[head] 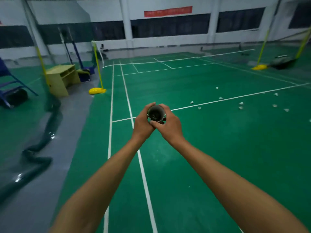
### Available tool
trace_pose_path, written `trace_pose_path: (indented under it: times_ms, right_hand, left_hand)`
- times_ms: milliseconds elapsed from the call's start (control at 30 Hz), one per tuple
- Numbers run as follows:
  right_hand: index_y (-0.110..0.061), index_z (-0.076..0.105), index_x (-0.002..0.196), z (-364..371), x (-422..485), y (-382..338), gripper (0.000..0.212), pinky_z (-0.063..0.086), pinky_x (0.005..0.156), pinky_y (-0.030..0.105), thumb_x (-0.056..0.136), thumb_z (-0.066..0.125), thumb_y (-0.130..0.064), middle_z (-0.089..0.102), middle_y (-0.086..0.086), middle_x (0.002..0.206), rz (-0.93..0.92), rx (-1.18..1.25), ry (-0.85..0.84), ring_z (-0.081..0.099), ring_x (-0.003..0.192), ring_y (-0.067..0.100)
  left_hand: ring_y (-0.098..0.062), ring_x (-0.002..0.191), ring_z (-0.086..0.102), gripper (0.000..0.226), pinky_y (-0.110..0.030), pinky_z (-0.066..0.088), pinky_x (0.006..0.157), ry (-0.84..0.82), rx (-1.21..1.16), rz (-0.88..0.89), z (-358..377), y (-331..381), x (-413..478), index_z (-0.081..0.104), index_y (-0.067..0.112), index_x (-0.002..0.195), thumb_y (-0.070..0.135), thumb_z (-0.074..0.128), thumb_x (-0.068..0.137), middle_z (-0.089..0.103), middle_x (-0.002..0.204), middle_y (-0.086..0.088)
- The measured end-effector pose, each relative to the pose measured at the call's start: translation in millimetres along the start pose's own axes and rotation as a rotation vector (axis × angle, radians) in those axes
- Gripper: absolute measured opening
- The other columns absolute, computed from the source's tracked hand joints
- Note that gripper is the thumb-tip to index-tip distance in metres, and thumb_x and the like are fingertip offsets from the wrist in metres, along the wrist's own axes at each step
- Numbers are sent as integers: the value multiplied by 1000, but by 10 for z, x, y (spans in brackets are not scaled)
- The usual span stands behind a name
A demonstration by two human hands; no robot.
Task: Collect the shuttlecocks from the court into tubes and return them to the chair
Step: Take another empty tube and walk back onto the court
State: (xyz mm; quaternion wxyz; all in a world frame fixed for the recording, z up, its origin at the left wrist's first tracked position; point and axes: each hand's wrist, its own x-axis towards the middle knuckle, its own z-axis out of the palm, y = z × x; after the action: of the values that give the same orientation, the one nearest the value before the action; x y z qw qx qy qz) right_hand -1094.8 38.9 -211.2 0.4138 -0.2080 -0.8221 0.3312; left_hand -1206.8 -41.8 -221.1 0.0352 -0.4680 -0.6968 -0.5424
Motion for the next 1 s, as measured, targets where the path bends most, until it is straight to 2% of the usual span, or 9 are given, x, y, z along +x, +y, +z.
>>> trace_pose_path:
  times_ms: [133,267,367,500,633,700,767,867,1000]
  right_hand:
    - [-31,54,134,-654,436,705,68,55,93,35,72,84,-40,69,-9,123,57,-69,109,67,107,15]
    - [-29,54,134,-1111,898,1377,70,54,94,36,71,83,-39,69,-8,124,124,-138,179,67,108,15]
    - [-26,54,135,-1369,1285,1889,69,52,92,29,74,85,-34,70,-5,120,187,-197,209,67,104,17]
    - [-22,52,136,-1650,1963,2561,68,44,88,22,77,84,-33,69,-1,121,312,-269,187,65,108,20]
    - [-19,43,142,-1801,2625,3205,76,49,100,36,80,81,-39,65,6,132,403,-347,118,61,118,27]
    - [-19,42,143,-1840,2861,3476,76,48,101,36,81,80,-40,63,5,134,434,-348,125,60,120,27]
    - [-21,42,143,-1862,3068,3744,73,48,99,35,83,77,-45,61,4,136,457,-346,132,60,118,27]
    - [-23,37,147,-1882,3417,4152,77,48,101,42,85,71,-53,55,6,144,517,-350,138,61,118,30]
    - [-23,33,151,-1895,3954,4722,75,47,104,47,90,68,-49,52,8,148,568,-310,142,60,121,31]
  left_hand:
    - [-13,110,68,70,-31,55,96,-99,-93,71,1037,144,603,59,23,133,49,73,69,70,123,6]
    - [-15,111,68,64,-35,55,98,-168,-188,110,2015,79,1182,59,21,133,38,70,73,70,124,3]
    - [-15,112,67,62,-32,53,98,-235,-233,140,2705,-44,1688,59,21,134,35,70,74,69,125,3]
    - [-17,110,66,60,-34,53,98,-321,-233,154,3536,-229,2402,61,21,132,14,73,74,70,123,2]
    - [-18,104,67,63,-36,55,94,-427,-218,151,4140,-453,3087,61,25,130,13,73,69,72,117,4]
    - [-16,100,67,64,-34,55,92,-470,-226,147,4383,-550,3381,61,25,129,11,72,68,72,113,6]
    - [-13,95,67,63,-29,55,87,-470,-253,96,4580,-626,3610,61,27,129,9,71,70,72,108,9]
    - [-11,91,68,58,-29,55,81,-464,-296,21,4863,-776,3974,60,36,124,13,77,73,72,100,16]
    - [-16,94,67,63,-33,56,83,-430,-349,-94,5263,-1018,4515,62,30,123,26,81,63,72,101,13]
